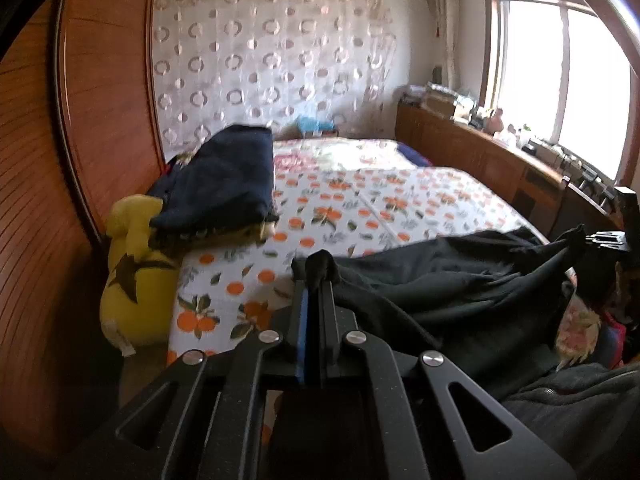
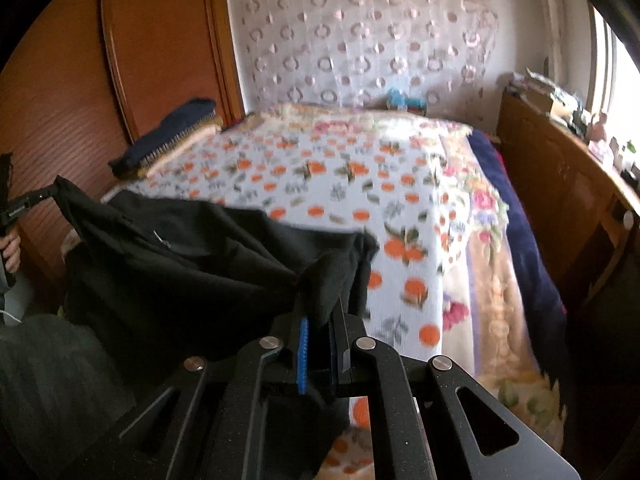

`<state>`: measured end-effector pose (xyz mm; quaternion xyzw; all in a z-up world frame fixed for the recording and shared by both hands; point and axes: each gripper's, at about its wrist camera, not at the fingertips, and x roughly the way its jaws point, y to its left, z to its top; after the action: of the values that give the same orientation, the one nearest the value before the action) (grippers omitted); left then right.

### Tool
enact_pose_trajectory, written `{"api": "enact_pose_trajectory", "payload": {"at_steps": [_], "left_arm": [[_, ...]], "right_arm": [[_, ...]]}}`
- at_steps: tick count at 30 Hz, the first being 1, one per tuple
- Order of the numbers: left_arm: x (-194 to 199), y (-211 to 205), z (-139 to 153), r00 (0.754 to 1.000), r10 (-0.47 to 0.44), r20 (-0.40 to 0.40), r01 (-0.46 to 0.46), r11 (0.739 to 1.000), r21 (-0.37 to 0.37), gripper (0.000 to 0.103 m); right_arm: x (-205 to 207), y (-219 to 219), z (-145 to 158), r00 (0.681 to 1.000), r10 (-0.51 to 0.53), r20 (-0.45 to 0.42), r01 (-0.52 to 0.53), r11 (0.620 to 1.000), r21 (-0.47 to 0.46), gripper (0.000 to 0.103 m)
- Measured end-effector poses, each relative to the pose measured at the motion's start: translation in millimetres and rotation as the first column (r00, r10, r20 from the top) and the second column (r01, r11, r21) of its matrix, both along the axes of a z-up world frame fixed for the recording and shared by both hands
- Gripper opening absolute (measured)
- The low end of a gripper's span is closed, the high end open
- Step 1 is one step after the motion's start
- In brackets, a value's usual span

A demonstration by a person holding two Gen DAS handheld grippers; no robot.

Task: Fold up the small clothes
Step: 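Lift the black shirt with both grippers and fold it over onto itself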

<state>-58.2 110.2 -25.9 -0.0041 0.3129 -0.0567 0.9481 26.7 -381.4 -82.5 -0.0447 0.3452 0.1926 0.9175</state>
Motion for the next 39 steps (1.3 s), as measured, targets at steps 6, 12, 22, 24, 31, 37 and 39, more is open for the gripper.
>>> {"api": "enact_pose_trajectory", "payload": {"at_steps": [6,12,22,24,31,37,39], "left_arm": [[7.1,11.4,-4.9,1.0,0.018,-0.022,-0.019,1.0,-0.013,0.04],[29.1,14.8,-3.3,1.0,0.001,-0.017,-0.001,1.0,-0.022,0.063],[95.5,19.8,-25.0,0.996,-0.004,-0.089,0.001,1.0,-0.028,0.065],[107.4,19.4,-31.3,0.994,-0.007,-0.11,0.006,1.0,-0.013,0.065],[130.3,10.9,-55.5,0.98,-0.03,-0.195,0.034,0.999,0.013,0.065],[136.7,5.8,-78.6,0.963,-0.048,-0.267,0.055,0.998,0.019,0.065],[134.8,6.1,-81.3,0.962,-0.053,-0.267,0.058,0.998,0.01,0.065]], "right_arm": [[11.6,-1.6,10.2,0.999,-0.05,-0.008,0.051,0.999,0.005,0.032],[25.7,-1.8,29.2,0.993,-0.094,0.071,0.094,0.996,0.002,0.049],[98.5,20.0,-6.2,0.997,-0.073,-0.037,0.073,0.997,-0.001,0.05],[110.4,20.4,-9.3,0.995,-0.073,-0.062,0.073,0.997,0.002,0.05],[126.4,25.6,-16.5,0.99,-0.08,-0.113,0.079,0.997,-0.016,0.049],[125.4,31.2,-20.9,0.994,-0.075,-0.081,0.071,0.996,-0.056,0.054],[126.6,33.1,-23.9,0.994,-0.074,-0.077,0.068,0.995,-0.074,0.055]]}}
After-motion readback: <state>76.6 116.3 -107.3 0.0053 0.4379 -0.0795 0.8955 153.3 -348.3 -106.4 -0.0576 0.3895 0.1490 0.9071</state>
